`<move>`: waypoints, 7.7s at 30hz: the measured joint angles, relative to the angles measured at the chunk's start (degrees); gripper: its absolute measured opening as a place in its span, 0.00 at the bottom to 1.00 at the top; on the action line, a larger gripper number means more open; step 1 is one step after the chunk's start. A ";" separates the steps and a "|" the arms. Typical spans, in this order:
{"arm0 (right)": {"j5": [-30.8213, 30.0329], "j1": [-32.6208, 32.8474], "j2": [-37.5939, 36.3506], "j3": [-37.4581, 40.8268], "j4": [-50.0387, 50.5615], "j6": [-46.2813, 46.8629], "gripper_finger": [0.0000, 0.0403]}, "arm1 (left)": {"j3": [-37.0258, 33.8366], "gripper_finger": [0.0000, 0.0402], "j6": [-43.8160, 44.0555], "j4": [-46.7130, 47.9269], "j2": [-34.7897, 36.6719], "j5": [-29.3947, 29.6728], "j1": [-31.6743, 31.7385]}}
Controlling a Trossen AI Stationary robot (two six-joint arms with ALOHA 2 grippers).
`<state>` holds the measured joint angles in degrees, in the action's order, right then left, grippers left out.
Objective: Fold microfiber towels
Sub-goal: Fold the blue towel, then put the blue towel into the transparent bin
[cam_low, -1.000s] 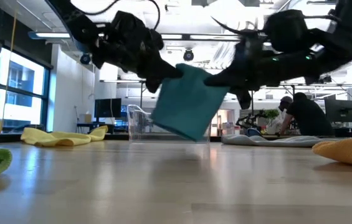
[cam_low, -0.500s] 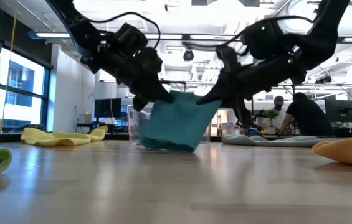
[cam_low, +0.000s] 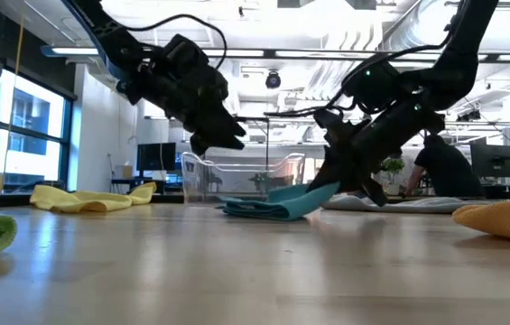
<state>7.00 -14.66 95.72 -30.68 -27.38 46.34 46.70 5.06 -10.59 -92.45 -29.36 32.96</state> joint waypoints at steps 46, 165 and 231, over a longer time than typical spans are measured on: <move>12.79 15.64 4.00 -20.64 42.93 -33.09 0.01 | -17.92 0.00 3.60 -22.67 4.16 15.69 -13.59; -0.57 -0.15 -4.59 -4.99 20.24 1.85 0.53 | -18.70 0.54 23.61 -25.95 -4.80 10.46 -10.33; -12.88 9.04 -0.23 -7.17 -12.03 -47.13 0.21 | -4.02 0.03 -10.68 -0.65 -2.14 7.97 -8.41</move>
<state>-5.87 -5.61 95.49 -37.85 -39.41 -0.79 42.68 -5.62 -11.24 -94.59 -21.40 24.55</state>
